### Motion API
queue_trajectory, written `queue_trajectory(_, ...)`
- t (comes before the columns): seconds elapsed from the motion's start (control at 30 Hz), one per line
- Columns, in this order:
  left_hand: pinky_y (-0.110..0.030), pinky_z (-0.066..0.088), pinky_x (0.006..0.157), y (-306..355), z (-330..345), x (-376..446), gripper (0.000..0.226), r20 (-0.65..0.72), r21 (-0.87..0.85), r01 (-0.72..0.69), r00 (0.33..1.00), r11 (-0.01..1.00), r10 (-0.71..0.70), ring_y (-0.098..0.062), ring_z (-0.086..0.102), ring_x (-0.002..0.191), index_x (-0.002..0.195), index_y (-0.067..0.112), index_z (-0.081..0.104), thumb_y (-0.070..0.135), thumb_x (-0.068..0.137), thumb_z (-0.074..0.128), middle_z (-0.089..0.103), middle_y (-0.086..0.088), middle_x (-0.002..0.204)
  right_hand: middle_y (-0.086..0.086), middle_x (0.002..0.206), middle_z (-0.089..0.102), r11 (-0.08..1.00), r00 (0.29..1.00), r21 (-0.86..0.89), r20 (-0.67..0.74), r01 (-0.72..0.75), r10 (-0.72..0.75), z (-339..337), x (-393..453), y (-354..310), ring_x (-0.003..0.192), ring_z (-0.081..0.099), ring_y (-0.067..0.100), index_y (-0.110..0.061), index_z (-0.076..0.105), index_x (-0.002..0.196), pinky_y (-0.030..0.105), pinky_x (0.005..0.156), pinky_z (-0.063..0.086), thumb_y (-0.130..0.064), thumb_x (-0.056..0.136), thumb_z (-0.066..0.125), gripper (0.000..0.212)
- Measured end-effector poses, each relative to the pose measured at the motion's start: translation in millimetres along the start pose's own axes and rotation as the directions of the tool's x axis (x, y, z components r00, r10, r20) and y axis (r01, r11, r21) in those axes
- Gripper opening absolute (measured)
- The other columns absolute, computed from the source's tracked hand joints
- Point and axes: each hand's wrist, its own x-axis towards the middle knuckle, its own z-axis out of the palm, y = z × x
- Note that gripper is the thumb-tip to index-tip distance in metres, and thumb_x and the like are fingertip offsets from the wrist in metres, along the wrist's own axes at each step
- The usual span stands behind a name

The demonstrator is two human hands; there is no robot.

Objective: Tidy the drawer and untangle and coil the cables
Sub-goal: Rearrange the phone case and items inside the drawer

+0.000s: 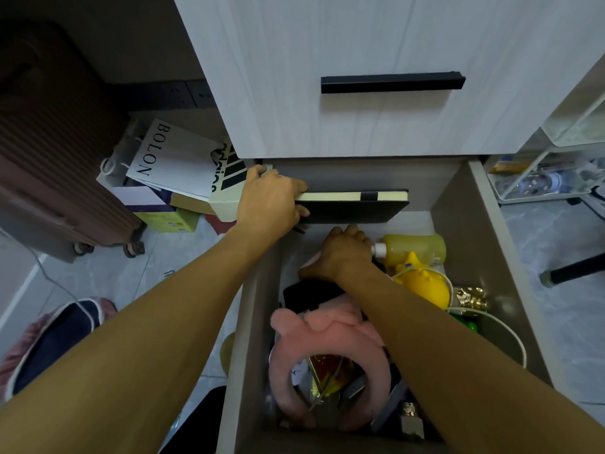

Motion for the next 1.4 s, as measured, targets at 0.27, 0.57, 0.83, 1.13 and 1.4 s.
queue_trajectory(0.27, -0.038, 0.016, 0.112, 2, -5, 1, 0.025, 0.128, 0.071, -0.032, 0.992, 0.997, 0.023, -0.025, 0.054, 0.109, 0.112, 0.027, 0.064, 0.041, 0.091, 0.062, 0.068, -0.006, 0.096, 0.005, 0.106, 0.061, 0.910, 0.980, 0.373, 0.004, 0.182, -0.198, -27, -15, 52, 0.100, 0.058, 0.023, -0.013, 0.058, 0.107, 0.026, 0.072, 0.040, -0.050, 0.070, 0.081, 0.057)
queue_trajectory(0.57, -0.049, 0.014, 0.115, 10, -39, 16, 0.024, 0.546, 0.133, -0.203, 0.832, 0.970, 0.099, -0.023, 0.056, 0.108, 0.098, 0.028, 0.058, 0.047, 0.086, 0.067, 0.054, 0.009, 0.077, 0.007, 0.091, 0.061, 0.881, 0.914, 0.266, 0.003, 0.391, -0.407, -49, -57, 75, 0.087, 0.058, 0.027, -0.021, 0.057, 0.085, 0.029, 0.068, 0.043, -0.034, 0.083, 0.072, 0.020)
queue_trajectory(0.83, -0.057, 0.009, 0.117, 44, 10, 7, 0.065, 0.333, 0.421, -0.081, 0.940, 0.903, -0.070, -0.035, 0.039, 0.133, 0.145, 0.007, 0.026, 0.032, 0.091, 0.054, 0.046, -0.017, 0.140, 0.014, 0.108, 0.062, 0.921, 0.950, 0.236, -0.038, 0.311, -0.311, -56, -57, 88, 0.100, 0.058, 0.030, -0.014, 0.056, 0.100, 0.034, 0.077, 0.047, -0.028, 0.087, 0.066, 0.021)
queue_trajectory(1.13, -0.053, 0.019, 0.117, 39, 45, -3, 0.110, 0.359, 0.229, -0.054, 0.933, 0.972, -0.033, -0.038, 0.024, 0.138, 0.151, 0.007, 0.002, 0.046, 0.074, 0.070, 0.023, -0.020, 0.148, 0.012, 0.132, 0.042, 0.984, 0.996, 0.180, 0.082, 0.013, -0.028, -56, -34, 103, 0.118, 0.049, 0.030, -0.011, 0.045, 0.130, 0.034, 0.088, 0.044, -0.035, 0.081, 0.068, 0.059)
queue_trajectory(1.4, -0.055, 0.003, 0.120, 37, 53, -12, 0.131, 0.543, 0.148, -0.109, 0.839, 0.983, 0.011, -0.040, -0.015, 0.147, 0.148, 0.010, -0.028, 0.048, 0.074, 0.072, -0.020, -0.020, 0.159, 0.009, 0.118, 0.054, 0.942, 0.996, 0.332, 0.084, -0.040, 0.013, -53, -24, 97, 0.101, 0.055, 0.026, -0.009, 0.035, 0.130, 0.032, 0.076, 0.046, -0.033, 0.081, 0.067, 0.064)
